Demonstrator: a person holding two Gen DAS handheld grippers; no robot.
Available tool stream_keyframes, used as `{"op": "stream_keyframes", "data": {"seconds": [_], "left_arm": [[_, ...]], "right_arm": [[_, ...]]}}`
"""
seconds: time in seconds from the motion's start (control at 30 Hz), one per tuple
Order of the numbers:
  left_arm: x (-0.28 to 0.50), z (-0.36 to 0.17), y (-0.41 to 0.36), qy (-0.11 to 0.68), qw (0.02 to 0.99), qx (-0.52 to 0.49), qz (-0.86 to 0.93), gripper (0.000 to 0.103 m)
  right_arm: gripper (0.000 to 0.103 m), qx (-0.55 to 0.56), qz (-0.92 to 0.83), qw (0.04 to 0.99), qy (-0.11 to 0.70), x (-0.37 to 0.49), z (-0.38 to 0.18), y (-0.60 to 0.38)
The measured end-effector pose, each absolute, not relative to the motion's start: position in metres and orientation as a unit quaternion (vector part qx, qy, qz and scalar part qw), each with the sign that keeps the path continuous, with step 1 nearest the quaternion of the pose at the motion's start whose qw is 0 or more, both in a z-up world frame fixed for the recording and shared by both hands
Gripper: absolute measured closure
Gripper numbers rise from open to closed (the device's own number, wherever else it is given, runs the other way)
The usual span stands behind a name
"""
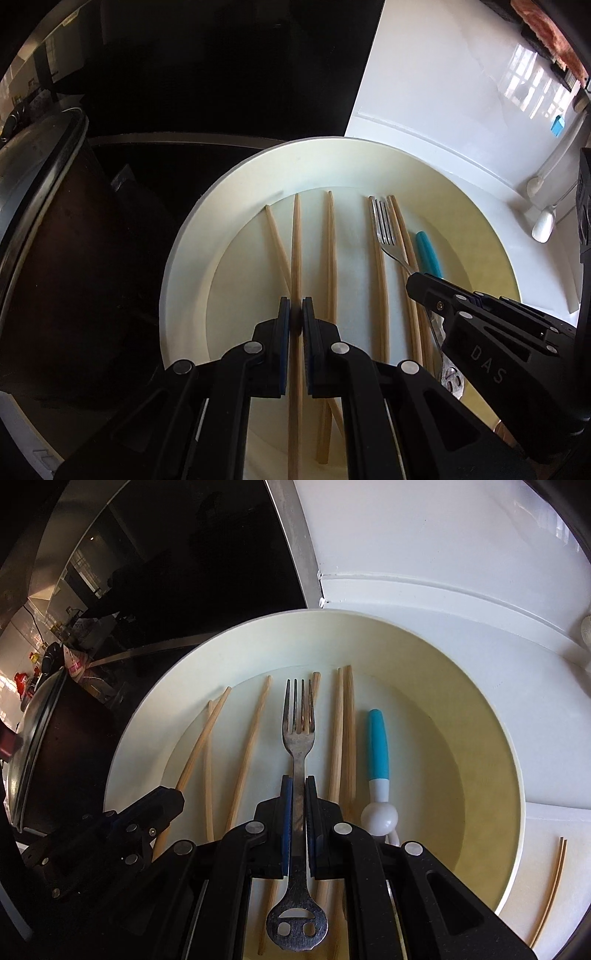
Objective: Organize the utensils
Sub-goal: 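Open both tools to drop the chopstick and fork into the basin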
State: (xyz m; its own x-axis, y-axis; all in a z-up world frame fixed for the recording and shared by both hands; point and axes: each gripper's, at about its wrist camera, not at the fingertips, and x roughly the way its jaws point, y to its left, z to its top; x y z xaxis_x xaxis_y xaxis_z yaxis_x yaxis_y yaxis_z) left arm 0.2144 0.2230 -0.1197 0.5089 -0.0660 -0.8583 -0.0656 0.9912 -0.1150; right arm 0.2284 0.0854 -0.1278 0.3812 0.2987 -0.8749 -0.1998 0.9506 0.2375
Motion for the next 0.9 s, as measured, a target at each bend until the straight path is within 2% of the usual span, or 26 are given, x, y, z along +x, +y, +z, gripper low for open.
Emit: {"op": "stream_keyframes", "data": {"seconds": [0.43,0.47,0.53,0.6,0.63,0.7,0.83,0.9], "left_arm": [[0.214,-0.13,0.226,0.509,0.858,-0.069,0.0,0.095],[0.213,-0.13,0.227,0.511,0.857,-0.069,0.001,0.092],[0.212,-0.129,0.226,0.511,0.857,-0.069,0.005,0.08],[0.209,-0.124,0.228,0.503,0.861,-0.067,0.012,0.051],[0.208,-0.122,0.23,0.499,0.864,-0.069,0.017,0.045],[0.206,-0.118,0.232,0.494,0.866,-0.074,0.019,0.041],[0.205,-0.114,0.234,0.499,0.863,-0.076,0.018,0.039],[0.202,-0.11,0.234,0.497,0.864,-0.077,0.017,0.033]], "right_arm": [[0.096,0.03,0.157,0.825,0.542,0.229,-0.136,0.085],[0.096,0.029,0.156,0.827,0.539,0.228,-0.134,0.085],[0.09,0.031,0.153,0.834,0.529,0.225,-0.127,0.079],[0.081,0.031,0.146,0.843,0.517,0.221,-0.12,0.073],[0.077,0.032,0.143,0.847,0.512,0.218,-0.116,0.069],[0.071,0.033,0.137,0.853,0.502,0.214,-0.109,0.061],[0.069,0.036,0.129,0.861,0.491,0.202,-0.097,0.047],[0.065,0.038,0.13,0.864,0.486,0.197,-0.091,0.041]]}}
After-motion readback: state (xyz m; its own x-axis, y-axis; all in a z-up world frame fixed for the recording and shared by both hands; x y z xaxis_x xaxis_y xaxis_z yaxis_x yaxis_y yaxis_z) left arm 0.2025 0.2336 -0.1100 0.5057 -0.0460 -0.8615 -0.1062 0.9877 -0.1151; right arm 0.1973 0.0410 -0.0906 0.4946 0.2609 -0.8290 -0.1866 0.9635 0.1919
